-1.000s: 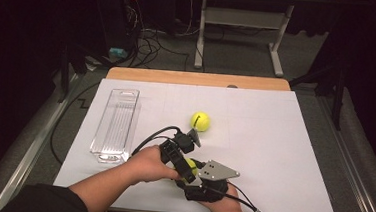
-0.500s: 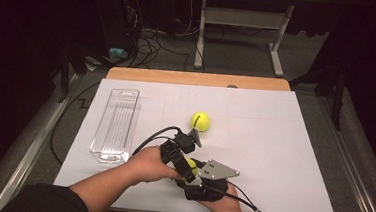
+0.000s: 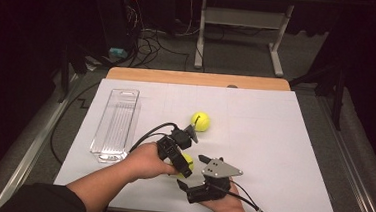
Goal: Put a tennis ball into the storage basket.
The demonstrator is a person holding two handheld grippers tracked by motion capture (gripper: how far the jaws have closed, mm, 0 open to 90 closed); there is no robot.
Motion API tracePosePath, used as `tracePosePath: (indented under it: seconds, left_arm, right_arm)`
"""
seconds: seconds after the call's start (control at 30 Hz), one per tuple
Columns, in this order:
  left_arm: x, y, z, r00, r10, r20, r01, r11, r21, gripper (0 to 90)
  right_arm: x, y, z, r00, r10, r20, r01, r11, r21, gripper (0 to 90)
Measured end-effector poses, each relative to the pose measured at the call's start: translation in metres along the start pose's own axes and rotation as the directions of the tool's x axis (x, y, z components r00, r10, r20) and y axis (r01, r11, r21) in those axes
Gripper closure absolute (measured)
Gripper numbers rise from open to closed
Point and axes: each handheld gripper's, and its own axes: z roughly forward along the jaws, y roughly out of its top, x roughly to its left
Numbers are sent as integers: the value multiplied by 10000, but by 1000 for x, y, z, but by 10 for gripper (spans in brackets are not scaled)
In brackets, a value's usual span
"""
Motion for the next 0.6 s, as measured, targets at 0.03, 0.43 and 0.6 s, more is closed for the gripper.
tracePosePath:
  seconds: [0.03,0.43,0.6]
  left_arm:
    - [2,-1,-1,10000,-34,-7,34,10000,-14,267]
    - [25,-11,-16,9969,-672,-403,671,9977,-40,267]
    - [34,-16,-25,9949,-833,-561,832,9965,-42,267]
  right_arm:
    - [-2,-1,-2,10000,10,57,-10,10000,43,0]
    - [-37,-12,-33,9933,264,1129,-266,9996,6,0]
    - [-52,-18,-49,9845,439,1696,-426,9990,-113,0]
